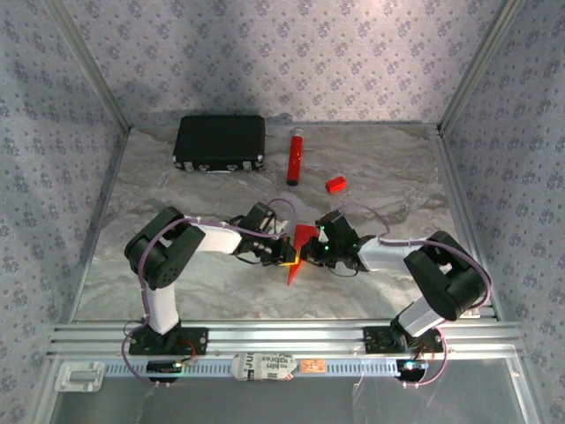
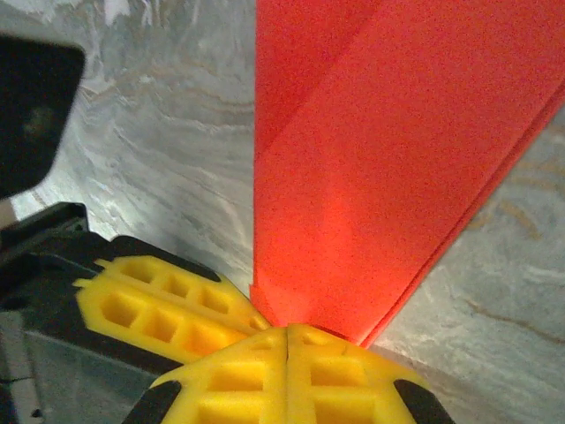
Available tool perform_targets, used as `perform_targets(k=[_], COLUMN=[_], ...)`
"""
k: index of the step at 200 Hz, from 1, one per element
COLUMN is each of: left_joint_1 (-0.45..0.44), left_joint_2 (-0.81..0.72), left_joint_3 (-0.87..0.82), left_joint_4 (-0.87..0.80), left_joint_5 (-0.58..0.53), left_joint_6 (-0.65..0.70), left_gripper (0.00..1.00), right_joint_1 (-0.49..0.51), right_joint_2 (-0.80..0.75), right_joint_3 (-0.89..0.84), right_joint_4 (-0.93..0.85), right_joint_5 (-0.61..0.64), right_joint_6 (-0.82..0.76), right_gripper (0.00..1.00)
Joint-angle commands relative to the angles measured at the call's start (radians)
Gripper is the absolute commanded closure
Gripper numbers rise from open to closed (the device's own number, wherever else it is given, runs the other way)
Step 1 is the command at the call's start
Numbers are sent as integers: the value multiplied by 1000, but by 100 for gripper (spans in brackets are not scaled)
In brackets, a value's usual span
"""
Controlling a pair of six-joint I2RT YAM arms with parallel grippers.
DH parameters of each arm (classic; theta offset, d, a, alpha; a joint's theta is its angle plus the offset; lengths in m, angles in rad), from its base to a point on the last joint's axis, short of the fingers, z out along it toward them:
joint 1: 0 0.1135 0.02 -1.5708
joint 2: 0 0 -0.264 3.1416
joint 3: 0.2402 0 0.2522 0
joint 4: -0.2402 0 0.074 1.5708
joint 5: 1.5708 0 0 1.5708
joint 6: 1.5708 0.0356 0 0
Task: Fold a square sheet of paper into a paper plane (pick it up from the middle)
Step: Fold the wing for the fifth time at the center of the table.
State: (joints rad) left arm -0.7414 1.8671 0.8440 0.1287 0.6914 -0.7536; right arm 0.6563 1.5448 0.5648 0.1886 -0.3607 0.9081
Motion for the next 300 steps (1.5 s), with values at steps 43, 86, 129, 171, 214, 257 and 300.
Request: perform_targets(k=[43, 86, 129, 171, 214, 257, 300], left_joint_1=[-8, -4, -5, -3, -2, 0, 0], left_joint_2=[81, 79, 76, 70, 64, 65, 69], left_joint_3=[-56, -59, -65, -61, -70, -76, -66], left_joint_4=[-129, -129, -123, -124, -124, -121, -126], left_joint_5=[-79, -77, -75, -70, -72, -69, -64], left_joint_6=[1, 5, 3, 3, 6, 6, 12], left_gripper=[100, 100, 100, 100, 100, 100, 100], right_joint_1=[-4, -42, -81, -91, -86, -56, -49], right_joint_2=[14, -42, -8, 73, 44, -40, 8], right_joint_3=[-62, -44, 2, -5, -54, -63, -71], right_joint_4=[0, 64, 96, 82, 63, 146, 158], right_joint_5=[82, 32, -27, -7, 40, -17, -32], right_joint_6=[52, 48, 34, 40, 40, 40, 49], right_gripper=[98, 97, 96, 96, 97, 95, 95])
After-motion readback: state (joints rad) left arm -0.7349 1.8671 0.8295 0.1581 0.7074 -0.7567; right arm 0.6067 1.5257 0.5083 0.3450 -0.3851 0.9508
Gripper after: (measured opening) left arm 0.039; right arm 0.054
